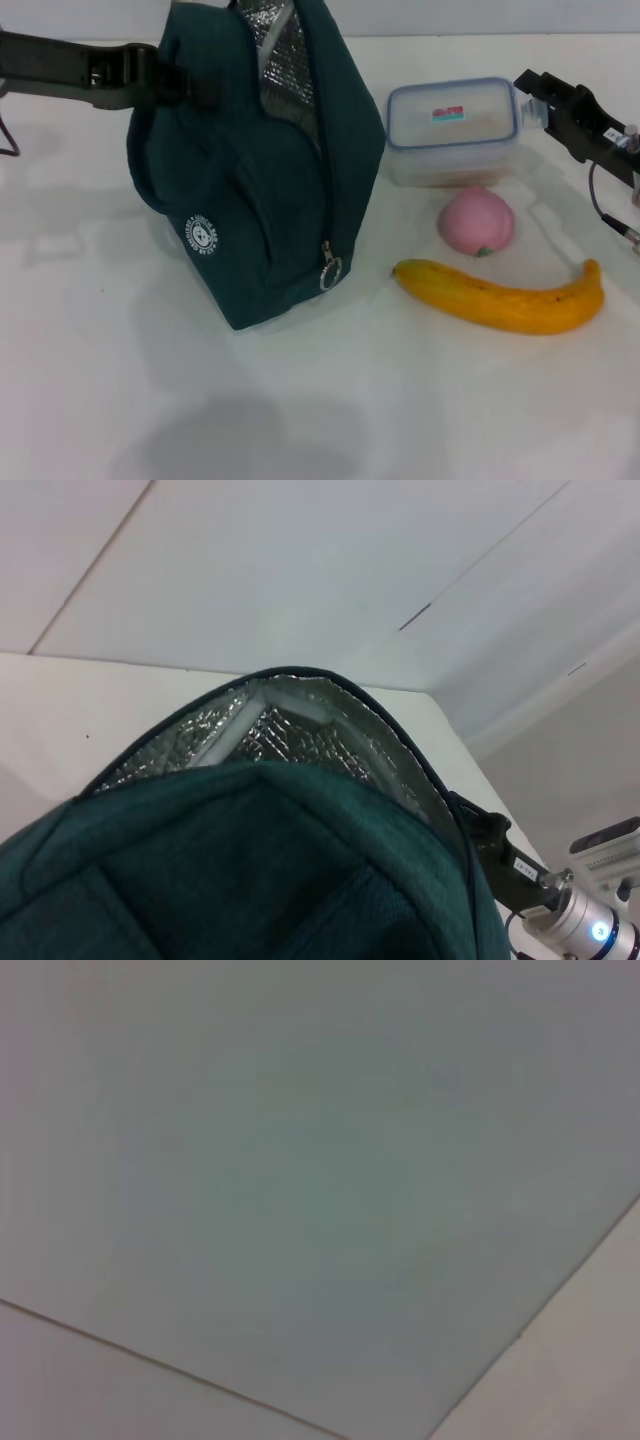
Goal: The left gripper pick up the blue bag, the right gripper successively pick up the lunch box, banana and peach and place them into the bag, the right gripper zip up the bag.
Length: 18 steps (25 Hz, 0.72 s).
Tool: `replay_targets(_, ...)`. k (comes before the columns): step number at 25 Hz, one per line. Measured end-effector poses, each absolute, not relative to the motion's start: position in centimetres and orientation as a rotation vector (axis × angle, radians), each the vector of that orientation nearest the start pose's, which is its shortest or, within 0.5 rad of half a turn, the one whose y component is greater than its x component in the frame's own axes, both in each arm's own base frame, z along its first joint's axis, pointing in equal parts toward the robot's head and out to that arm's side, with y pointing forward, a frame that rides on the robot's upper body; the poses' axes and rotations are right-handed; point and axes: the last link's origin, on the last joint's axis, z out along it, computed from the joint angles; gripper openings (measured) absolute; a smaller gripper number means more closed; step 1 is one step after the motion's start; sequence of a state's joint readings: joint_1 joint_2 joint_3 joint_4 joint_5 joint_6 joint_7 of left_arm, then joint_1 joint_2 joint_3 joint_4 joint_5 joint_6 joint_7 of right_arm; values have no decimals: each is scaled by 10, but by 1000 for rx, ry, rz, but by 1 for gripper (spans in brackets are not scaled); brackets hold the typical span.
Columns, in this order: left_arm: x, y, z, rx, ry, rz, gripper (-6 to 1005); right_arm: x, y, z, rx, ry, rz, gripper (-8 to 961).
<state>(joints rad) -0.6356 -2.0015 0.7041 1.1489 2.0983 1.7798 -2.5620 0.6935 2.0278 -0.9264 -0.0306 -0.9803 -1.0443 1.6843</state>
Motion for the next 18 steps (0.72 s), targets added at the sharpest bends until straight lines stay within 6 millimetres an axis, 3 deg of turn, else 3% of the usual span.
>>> replay_targets(9,-188,363,97,-2546,-1513,-579,40,278,391,-30,-1668,1698,1280,407)
replay_targets(14,-188,363,97,-2548,-1510,-578,41,278,392,-30,-1671,1693,1281,167)
replay_targets(18,-188,363,97,-2551,-1509,-576,41,278,390,-29,-1671,1691,1295,88)
